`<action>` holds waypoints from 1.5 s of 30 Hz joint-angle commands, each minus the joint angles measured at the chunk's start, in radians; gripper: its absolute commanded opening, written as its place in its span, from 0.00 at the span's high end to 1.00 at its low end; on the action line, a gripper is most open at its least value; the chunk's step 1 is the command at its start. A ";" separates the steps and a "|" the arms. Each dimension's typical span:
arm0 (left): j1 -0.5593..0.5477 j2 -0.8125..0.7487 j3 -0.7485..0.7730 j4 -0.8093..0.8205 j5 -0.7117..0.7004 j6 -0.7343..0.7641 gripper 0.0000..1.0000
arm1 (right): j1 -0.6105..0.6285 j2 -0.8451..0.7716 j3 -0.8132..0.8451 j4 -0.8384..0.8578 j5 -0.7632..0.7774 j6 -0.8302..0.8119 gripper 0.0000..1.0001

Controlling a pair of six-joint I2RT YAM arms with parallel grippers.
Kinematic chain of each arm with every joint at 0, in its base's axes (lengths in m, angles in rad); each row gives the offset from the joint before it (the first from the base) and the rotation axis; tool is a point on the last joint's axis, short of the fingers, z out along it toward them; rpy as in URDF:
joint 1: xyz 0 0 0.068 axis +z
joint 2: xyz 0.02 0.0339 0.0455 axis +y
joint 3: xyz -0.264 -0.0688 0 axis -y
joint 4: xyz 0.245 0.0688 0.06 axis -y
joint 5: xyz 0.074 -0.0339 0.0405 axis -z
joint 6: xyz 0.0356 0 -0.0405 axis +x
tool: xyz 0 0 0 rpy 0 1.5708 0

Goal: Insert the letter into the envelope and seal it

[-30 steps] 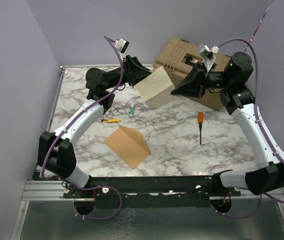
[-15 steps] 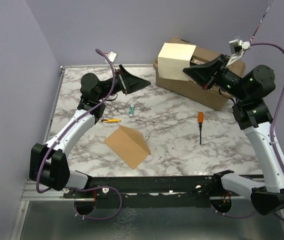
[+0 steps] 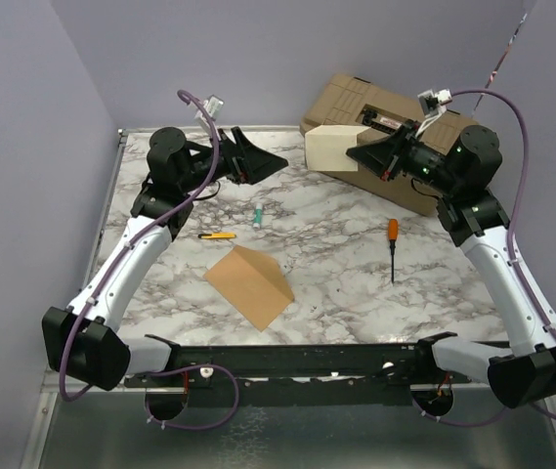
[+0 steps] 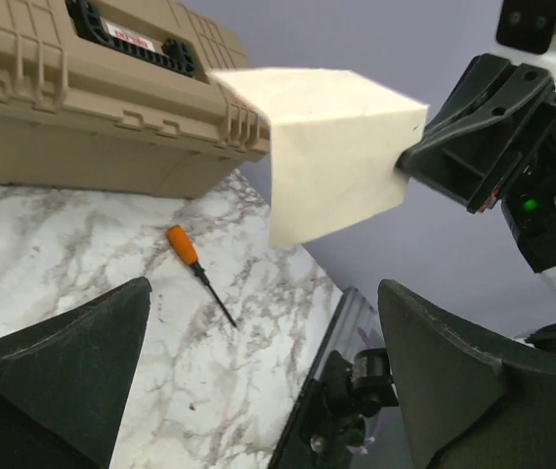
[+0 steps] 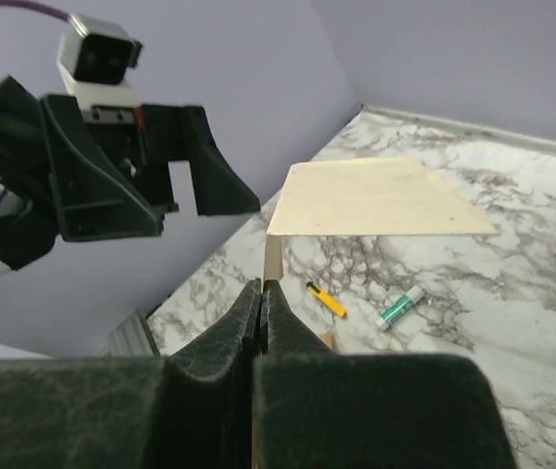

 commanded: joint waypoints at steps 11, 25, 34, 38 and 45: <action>-0.030 -0.059 0.071 0.140 0.078 0.090 0.05 | 0.021 0.080 -0.017 0.128 -0.562 0.010 0.99; -0.173 -0.032 -0.023 0.161 0.232 0.227 0.46 | 0.035 0.134 0.045 0.089 -0.642 -0.035 0.99; -0.173 -0.025 -0.049 0.153 0.214 0.246 0.41 | 0.035 0.144 0.061 0.037 -0.681 -0.079 0.99; -0.178 -0.010 -0.053 0.151 0.232 0.246 0.49 | 0.035 0.152 0.051 0.104 -0.644 -0.013 0.99; -0.178 0.004 -0.037 0.091 0.211 0.314 0.88 | 0.035 0.158 0.004 0.266 -0.632 0.128 0.99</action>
